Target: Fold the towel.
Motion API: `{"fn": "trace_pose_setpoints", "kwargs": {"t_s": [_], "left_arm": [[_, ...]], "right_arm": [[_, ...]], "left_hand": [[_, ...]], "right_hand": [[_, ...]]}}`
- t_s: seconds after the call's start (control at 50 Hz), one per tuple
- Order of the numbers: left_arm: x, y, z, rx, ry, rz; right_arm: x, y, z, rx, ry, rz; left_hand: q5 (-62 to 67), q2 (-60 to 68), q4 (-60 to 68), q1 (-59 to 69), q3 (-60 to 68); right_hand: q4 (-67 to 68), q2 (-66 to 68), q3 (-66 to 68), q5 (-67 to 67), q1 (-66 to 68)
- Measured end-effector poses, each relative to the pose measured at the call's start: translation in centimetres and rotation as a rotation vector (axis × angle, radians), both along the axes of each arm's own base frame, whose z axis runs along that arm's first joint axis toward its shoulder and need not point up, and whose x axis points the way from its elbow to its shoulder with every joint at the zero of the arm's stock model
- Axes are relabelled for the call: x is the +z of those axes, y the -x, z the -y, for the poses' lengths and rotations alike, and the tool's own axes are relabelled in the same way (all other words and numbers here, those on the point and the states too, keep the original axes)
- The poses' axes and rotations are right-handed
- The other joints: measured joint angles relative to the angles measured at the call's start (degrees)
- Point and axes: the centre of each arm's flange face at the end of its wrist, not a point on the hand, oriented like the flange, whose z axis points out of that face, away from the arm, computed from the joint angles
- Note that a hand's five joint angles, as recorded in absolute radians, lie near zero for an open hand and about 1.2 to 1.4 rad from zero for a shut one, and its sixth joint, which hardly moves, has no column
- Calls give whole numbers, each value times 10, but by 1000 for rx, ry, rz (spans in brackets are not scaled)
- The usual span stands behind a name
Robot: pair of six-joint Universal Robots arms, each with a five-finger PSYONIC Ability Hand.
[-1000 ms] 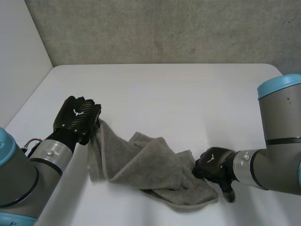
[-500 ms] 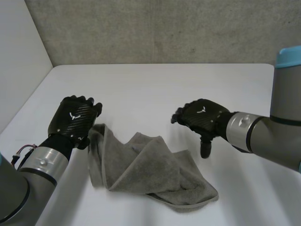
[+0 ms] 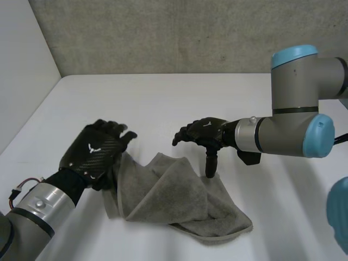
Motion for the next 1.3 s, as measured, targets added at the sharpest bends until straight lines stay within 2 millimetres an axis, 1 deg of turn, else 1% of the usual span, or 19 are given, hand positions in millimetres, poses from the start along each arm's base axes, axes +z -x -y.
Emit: {"fn": "trace_pose_setpoints", "kwargs": {"t_s": [0.16, 0.32, 0.36, 0.44, 0.52, 0.66, 0.72, 0.76, 0.78, 0.84, 0.86, 0.92, 0.96, 1.02, 1.06, 1.14, 1.22, 1.28, 1.3], "left_arm": [[-26, -1, 9, -1, -143, 43], [-47, 0, 19, 10, -222, 69], [-50, 0, 20, 9, -232, 71], [-54, 2, 23, 6, -242, 73], [-53, 4, 26, -1, -233, 71], [-36, 11, 40, -6, -158, 50], [-12, 17, 60, 6, -63, 21], [19, 21, 82, 34, 50, -14], [26, 22, 87, 42, 76, -22], [78, 23, 115, 115, 251, -90], [87, 23, 119, 131, 281, -105], [133, 20, 135, 214, 417, -194], [153, 18, 140, 249, 471, -242], [170, 16, 144, 276, 506, -304], [170, 17, 144, 278, 498, -326], [157, 22, 141, 264, 446, -338], [118, 28, 136, 248, 338, -294], [74, 30, 130, 245, 226, -232], [68, 30, 129, 246, 211, -223]], "right_arm": [[-15, -6, 3, 47, -18, 1], [-26, -14, -6, 117, -21, -14], [-28, -16, -8, 128, -22, -17], [-31, -19, -12, 141, -24, -20], [-32, -21, -13, 146, -17, -20], [-24, -25, -6, 137, 45, -8], [-5, -28, 9, 91, 160, 21], [26, -31, 31, -3, 323, 77], [34, -31, 35, -26, 358, 93], [93, -27, 60, -197, 579, 240], [104, -25, 63, -227, 611, 272], [157, -12, 72, -361, 734, 443], [179, -5, 73, -408, 768, 519], [193, 1, 73, -444, 771, 569], [189, 3, 73, -452, 746, 548], [164, 2, 73, -446, 670, 441], [123, 1, 70, -417, 561, 283], [85, 2, 65, -387, 457, 161], [79, 2, 64, -381, 440, 144]], "left_hand": [[13, 9, 5, 5, 9], [94, 91, 89, 91, 91], [115, 115, 111, 113, 114], [249, 248, 247, 244, 248], [402, 403, 401, 402, 401], [497, 508, 506, 487, 506], [502, 513, 512, 492, 513], [502, 515, 513, 492, 515], [503, 516, 514, 494, 515], [505, 516, 515, 494, 515], [505, 516, 515, 494, 516], [505, 516, 515, 494, 516], [506, 517, 515, 494, 516], [507, 517, 515, 496, 517], [507, 517, 515, 496, 517], [507, 517, 516, 497, 517], [507, 517, 516, 497, 517], [507, 517, 516, 497, 517], [507, 517, 516, 497, 517]], "right_hand": [[0, 0, 0, 0, 0], [8, 11, 16, 21, 24], [52, 53, 63, 73, 72], [367, 387, 386, 387, 394], [589, 594, 599, 602, 609], [620, 606, 624, 624, 619], [620, 606, 624, 624, 619], [620, 606, 624, 624, 619], [620, 606, 624, 624, 619], [620, 606, 624, 624, 619], [620, 606, 624, 624, 619], [620, 607, 624, 624, 619], [620, 610, 624, 624, 619], [620, 610, 624, 625, 619], [620, 610, 624, 625, 620], [620, 610, 624, 625, 620], [620, 610, 624, 625, 620], [620, 610, 624, 625, 620], [620, 610, 624, 625, 620]]}}
